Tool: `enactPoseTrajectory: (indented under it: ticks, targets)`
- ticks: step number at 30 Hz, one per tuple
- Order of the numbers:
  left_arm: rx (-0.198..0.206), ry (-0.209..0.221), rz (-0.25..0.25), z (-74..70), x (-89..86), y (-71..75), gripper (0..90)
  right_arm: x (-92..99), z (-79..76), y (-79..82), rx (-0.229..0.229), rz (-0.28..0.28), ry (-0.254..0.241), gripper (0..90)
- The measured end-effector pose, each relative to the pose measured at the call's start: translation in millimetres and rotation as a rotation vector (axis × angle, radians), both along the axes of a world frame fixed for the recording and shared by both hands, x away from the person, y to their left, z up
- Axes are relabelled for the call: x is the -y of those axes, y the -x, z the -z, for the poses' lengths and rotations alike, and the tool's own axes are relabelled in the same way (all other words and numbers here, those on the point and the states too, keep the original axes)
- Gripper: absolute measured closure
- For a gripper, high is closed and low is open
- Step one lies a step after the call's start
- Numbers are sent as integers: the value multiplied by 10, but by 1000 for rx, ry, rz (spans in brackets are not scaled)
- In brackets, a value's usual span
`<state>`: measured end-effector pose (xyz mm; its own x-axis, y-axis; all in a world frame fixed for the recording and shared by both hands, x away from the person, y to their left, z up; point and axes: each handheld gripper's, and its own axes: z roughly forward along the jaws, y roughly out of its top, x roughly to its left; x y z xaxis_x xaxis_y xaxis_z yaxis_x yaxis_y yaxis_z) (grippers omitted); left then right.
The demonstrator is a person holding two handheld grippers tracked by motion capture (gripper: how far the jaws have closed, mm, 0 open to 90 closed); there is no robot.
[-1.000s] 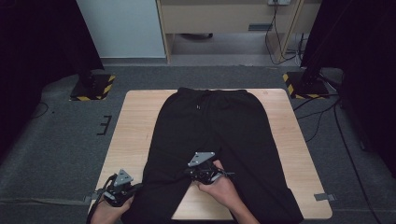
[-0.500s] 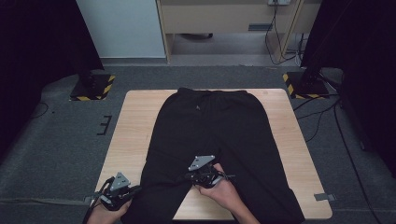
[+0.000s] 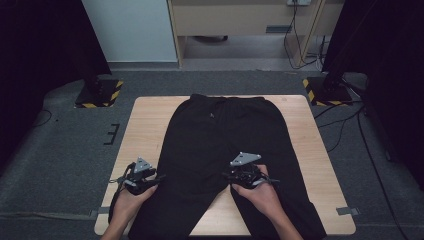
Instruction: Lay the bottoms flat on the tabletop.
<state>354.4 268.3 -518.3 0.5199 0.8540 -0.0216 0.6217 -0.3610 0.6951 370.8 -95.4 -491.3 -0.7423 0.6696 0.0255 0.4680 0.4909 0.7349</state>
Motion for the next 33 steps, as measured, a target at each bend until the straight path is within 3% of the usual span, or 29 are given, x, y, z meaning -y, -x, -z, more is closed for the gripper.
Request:
enactPoseTrajectory:
  ticks: [7,11,12,14,17,21,24,27,31,33]
  targets:
    - [-26,-15,39,34,46,238,567,139,220,-48,-20,61,30,542]
    - [-49,-12,116,12,119,442,602,134,299,-66,-28,77,39,516]
    - [-51,-30,133,-6,136,472,622,132,310,-70,-29,76,43,516]
    - [-21,-41,115,-53,122,452,629,133,315,-72,-32,75,45,516]
    - [34,-17,32,-194,16,300,617,151,293,-71,-25,84,34,515]
    - [99,-27,-40,-353,-87,27,605,191,248,-54,-19,85,23,516]
    - [72,-53,-47,-320,-92,-249,571,223,231,-61,-19,93,21,515]
    - [15,-52,-54,-139,-60,-516,539,232,223,-54,-17,100,12,515]
    - [-20,-59,-58,33,2,-667,504,236,197,-37,-9,93,0,515]
    - [-3,-30,-65,59,-1,-688,521,241,178,-36,-5,91,-5,515]
